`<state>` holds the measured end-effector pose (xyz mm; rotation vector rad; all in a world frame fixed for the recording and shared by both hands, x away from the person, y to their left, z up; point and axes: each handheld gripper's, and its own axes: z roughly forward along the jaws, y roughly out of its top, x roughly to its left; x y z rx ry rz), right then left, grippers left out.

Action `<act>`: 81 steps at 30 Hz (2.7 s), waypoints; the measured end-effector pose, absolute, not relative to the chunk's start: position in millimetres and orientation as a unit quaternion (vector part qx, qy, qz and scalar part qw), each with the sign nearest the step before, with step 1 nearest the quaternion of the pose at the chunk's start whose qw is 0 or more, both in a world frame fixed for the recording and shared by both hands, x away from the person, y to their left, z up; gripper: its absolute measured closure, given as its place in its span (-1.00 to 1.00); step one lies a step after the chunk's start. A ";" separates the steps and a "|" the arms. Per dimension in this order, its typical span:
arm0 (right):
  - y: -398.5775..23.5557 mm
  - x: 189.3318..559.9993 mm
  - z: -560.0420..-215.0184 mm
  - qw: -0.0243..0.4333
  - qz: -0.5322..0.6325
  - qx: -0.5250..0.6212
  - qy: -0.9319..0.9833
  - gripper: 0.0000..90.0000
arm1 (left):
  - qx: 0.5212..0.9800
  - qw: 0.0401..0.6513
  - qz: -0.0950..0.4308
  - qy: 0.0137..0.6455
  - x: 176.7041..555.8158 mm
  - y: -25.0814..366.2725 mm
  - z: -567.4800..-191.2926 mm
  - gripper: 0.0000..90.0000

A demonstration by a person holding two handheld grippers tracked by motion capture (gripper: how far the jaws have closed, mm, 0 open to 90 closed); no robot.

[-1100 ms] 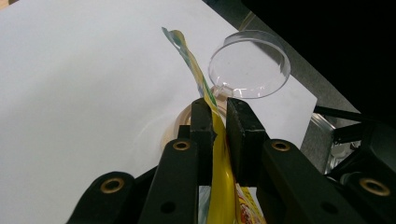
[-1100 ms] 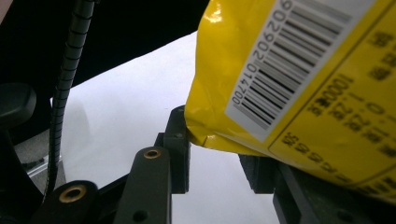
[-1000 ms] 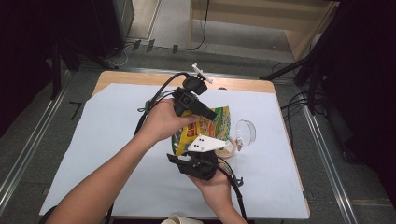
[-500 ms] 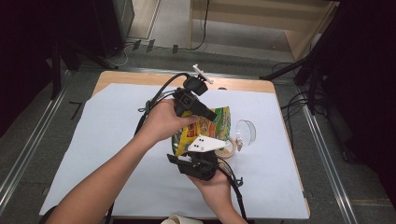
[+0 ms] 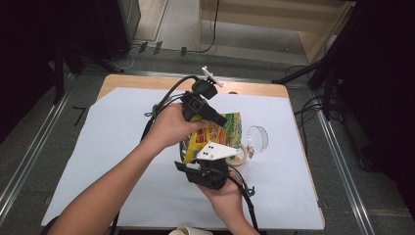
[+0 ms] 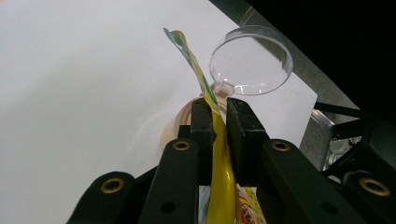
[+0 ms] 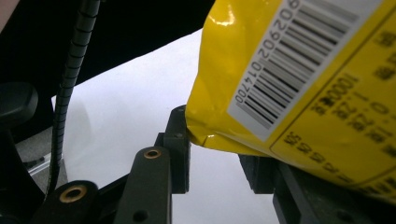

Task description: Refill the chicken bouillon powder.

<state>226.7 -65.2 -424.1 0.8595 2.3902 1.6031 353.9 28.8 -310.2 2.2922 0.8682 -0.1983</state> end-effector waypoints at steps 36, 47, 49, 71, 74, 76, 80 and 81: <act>-65.8 226.4 -421.2 0.072 0.527 0.284 0.798 0.50 | 0.875 0.330 -0.089 0.343 360.7 29.0 -313.9 0.83; -65.9 228.9 -427.8 0.062 0.529 0.288 0.796 0.51 | 0.881 0.325 -0.084 0.333 356.7 25.7 -313.2 0.83; -66.4 229.2 -428.7 0.058 0.530 0.291 0.794 0.52 | 0.881 0.325 -0.084 0.334 356.5 25.4 -313.5 0.83; -64.6 225.7 -422.5 0.077 0.526 0.285 0.798 0.47 | 0.879 0.323 -0.080 0.340 358.8 29.5 -313.6 0.84; -63.7 225.1 -424.1 0.077 0.529 0.285 0.795 0.47 | 0.879 0.326 -0.078 0.338 356.4 29.6 -313.1 0.84; -63.4 224.6 -425.2 0.075 0.531 0.287 0.794 0.47 | 0.880 0.325 -0.078 0.337 355.3 29.5 -312.6 0.84; -62.8 224.8 -426.5 0.073 0.532 0.286 0.794 0.49 | 0.881 0.324 -0.077 0.335 354.1 29.0 -311.9 0.84; -62.8 224.8 -426.6 0.073 0.532 0.286 0.793 0.49 | 0.881 0.324 -0.077 0.335 353.9 28.9 -311.8 0.84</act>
